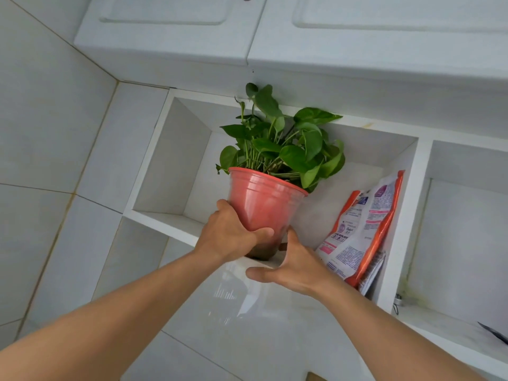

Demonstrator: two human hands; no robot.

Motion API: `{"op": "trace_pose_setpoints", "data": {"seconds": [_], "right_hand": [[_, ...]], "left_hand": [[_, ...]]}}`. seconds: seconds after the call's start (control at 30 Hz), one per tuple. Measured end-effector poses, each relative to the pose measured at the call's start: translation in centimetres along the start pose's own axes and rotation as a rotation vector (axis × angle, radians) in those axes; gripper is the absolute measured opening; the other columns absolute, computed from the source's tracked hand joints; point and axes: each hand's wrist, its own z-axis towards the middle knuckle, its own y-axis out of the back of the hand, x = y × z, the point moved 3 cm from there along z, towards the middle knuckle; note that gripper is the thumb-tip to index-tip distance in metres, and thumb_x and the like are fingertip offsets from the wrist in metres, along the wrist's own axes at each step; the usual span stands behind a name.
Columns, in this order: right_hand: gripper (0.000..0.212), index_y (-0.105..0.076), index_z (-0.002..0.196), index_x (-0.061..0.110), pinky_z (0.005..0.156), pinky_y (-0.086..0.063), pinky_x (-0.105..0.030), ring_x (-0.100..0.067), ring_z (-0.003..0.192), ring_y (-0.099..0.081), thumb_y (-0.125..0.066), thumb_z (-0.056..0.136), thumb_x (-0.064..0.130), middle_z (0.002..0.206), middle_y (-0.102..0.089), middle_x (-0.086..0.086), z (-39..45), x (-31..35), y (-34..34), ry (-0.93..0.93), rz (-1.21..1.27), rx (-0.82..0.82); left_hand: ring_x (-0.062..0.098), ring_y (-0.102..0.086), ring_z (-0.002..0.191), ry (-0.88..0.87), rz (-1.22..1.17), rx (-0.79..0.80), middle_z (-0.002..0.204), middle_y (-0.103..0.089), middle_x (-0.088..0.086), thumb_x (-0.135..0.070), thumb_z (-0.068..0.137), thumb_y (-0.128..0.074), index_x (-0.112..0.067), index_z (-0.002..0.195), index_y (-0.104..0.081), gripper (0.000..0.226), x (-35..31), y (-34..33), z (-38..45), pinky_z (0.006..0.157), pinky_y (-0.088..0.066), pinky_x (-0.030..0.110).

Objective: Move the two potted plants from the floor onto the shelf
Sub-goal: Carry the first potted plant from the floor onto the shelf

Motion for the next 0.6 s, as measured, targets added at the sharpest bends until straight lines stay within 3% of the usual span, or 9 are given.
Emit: {"op": "trace_pose_setpoints", "data": {"seconds": [0.1, 0.2, 0.6], "right_hand": [[0.128, -0.008, 0.142, 0.049, 0.085, -0.045, -0.027, -0.019, 0.129, -0.048, -0.073, 0.037, 0.084, 0.143, -0.046, 0.010, 0.0, -0.1, -0.2, -0.066, -0.103, 0.026], [0.146, 0.000, 0.153, 0.033, 0.101, -0.045, -0.038, -0.022, 0.138, -0.039, -0.068, 0.036, 0.087, 0.156, -0.034, 0.003, 0.0, -0.4, -0.1, -0.122, -0.184, 0.034], [0.133, -0.018, 0.153, 0.031, 0.101, -0.044, -0.037, -0.020, 0.136, -0.043, -0.066, 0.042, 0.083, 0.152, -0.040, 0.003, -0.6, -0.1, -0.1, -0.020, -0.205, 0.018]], "left_hand": [[0.022, -0.059, 0.096, 0.031, 0.036, -0.021, 0.108, -0.054, -0.001, -0.058, 0.061, -0.082, -0.013, 0.122, -0.036, 0.088, 0.7, 0.2, 0.8, 0.071, -0.047, 0.027], [0.028, -0.061, 0.105, 0.043, 0.075, -0.066, 0.118, -0.058, 0.005, -0.058, 0.063, -0.081, -0.012, 0.125, -0.036, 0.089, 1.5, 0.4, 1.4, 0.078, -0.051, 0.034], [0.035, -0.057, 0.115, 0.147, 0.143, -0.098, 0.126, -0.055, 0.014, -0.054, 0.065, -0.082, -0.006, 0.128, -0.032, 0.093, 5.4, 2.1, 5.3, 0.091, -0.050, 0.043]]}}
